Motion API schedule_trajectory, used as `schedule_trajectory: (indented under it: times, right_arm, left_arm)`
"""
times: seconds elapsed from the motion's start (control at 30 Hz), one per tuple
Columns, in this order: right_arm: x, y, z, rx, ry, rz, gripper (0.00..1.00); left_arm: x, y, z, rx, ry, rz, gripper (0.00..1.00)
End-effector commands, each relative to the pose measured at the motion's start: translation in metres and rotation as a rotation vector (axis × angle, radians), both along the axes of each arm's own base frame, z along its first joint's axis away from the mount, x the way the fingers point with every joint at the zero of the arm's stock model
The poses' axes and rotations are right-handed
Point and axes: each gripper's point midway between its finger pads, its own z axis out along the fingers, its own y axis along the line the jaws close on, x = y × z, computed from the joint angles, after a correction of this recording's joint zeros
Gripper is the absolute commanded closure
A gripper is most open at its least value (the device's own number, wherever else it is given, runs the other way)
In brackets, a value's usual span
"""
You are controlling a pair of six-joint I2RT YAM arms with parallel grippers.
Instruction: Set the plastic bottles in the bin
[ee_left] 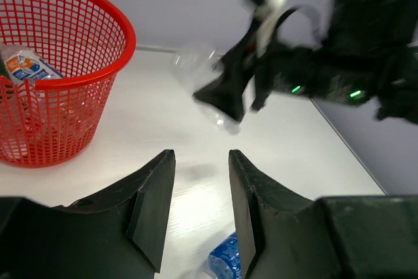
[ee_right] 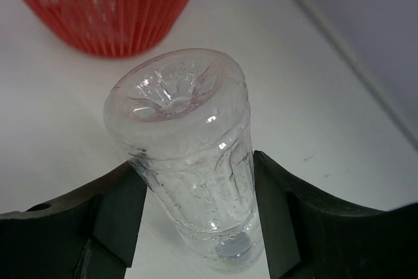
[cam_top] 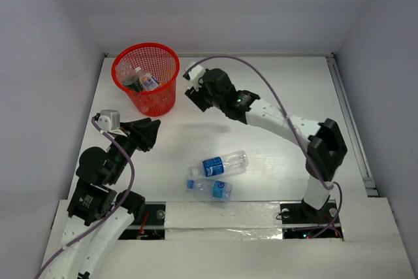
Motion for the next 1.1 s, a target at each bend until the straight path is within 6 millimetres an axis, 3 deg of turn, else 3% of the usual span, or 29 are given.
schedule_trajectory:
  times: [0.0, 0.03, 0.13, 0.17, 0.33, 0.37, 0.4, 0.43, 0.47, 0.5, 0.57, 0.6, 0.63, 0.77, 0.9, 0.97, 1.0, 1.07]
  right_arm:
    - [0.004, 0.009, 0.129, 0.312, -0.223, -0.017, 0.55]
    - [0.001, 0.014, 0.166, 0.415, -0.259, -0.001, 0.55]
    - [-0.001, 0.029, 0.221, 0.622, -0.301, 0.028, 0.56]
    - [-0.003, 0.035, 0.248, 0.697, -0.326, 0.054, 0.56]
    - [0.005, 0.067, 0.301, 0.986, -0.347, 0.117, 0.56]
    - [0.016, 0.081, 0.287, 1.000, -0.328, 0.113, 0.56]
    - [0.016, 0.083, 0.307, 1.053, -0.352, 0.127, 0.56]
    - [0.017, 0.088, 0.314, 1.103, -0.349, 0.138, 0.56]
    - [0.029, 0.106, 0.292, 1.094, -0.321, 0.145, 0.56]
    - [0.027, 0.107, 0.317, 1.147, -0.351, 0.168, 0.56]
    - [0.036, 0.123, 0.304, 1.142, -0.311, 0.174, 0.56]
    - [0.048, 0.138, 0.278, 1.116, -0.279, 0.168, 0.56]
    - [0.049, 0.139, 0.282, 1.123, -0.276, 0.167, 0.56]
    - [0.063, 0.143, 0.240, 1.096, -0.251, 0.101, 0.55]
    - [0.066, 0.139, 0.234, 1.073, -0.259, 0.074, 0.53]
    - [0.069, 0.139, 0.231, 1.042, -0.264, 0.063, 0.45]
    - [0.070, 0.139, 0.228, 1.030, -0.263, 0.061, 0.30]
    - [0.073, 0.139, 0.219, 0.994, -0.261, 0.046, 0.15]
  left_arm:
    - [0.000, 0.006, 0.015, -0.024, -0.074, 0.029, 0.65]
    - [0.000, 0.008, 0.016, -0.029, -0.078, 0.043, 0.65]
    - [-0.002, 0.016, 0.021, -0.045, -0.101, 0.079, 0.65]
    - [-0.004, 0.018, 0.021, -0.050, -0.109, 0.085, 0.65]
    - [-0.006, 0.021, 0.019, -0.049, -0.109, 0.093, 0.65]
    - [-0.005, 0.020, 0.018, -0.047, -0.105, 0.089, 0.65]
    - [-0.004, 0.018, 0.016, -0.043, -0.100, 0.084, 0.65]
    - [-0.004, 0.017, 0.016, -0.041, -0.096, 0.080, 0.65]
    - [-0.004, 0.017, 0.016, -0.038, -0.095, 0.077, 0.65]
    - [-0.003, 0.016, 0.014, -0.036, -0.090, 0.075, 0.65]
    - [-0.003, 0.014, 0.013, -0.031, -0.087, 0.065, 0.65]
    - [-0.004, 0.014, 0.013, -0.027, -0.089, 0.062, 0.64]
    - [-0.003, 0.013, 0.012, -0.024, -0.085, 0.060, 0.64]
    - [-0.002, 0.014, 0.011, -0.018, -0.084, 0.063, 0.62]
    - [-0.002, 0.005, 0.009, -0.011, -0.080, 0.020, 0.61]
    - [0.001, 0.005, 0.008, -0.006, -0.072, 0.021, 0.61]
    - [0.002, 0.004, 0.007, -0.006, -0.069, 0.018, 0.61]
    - [0.004, 0.002, 0.005, -0.002, -0.057, 0.016, 0.58]
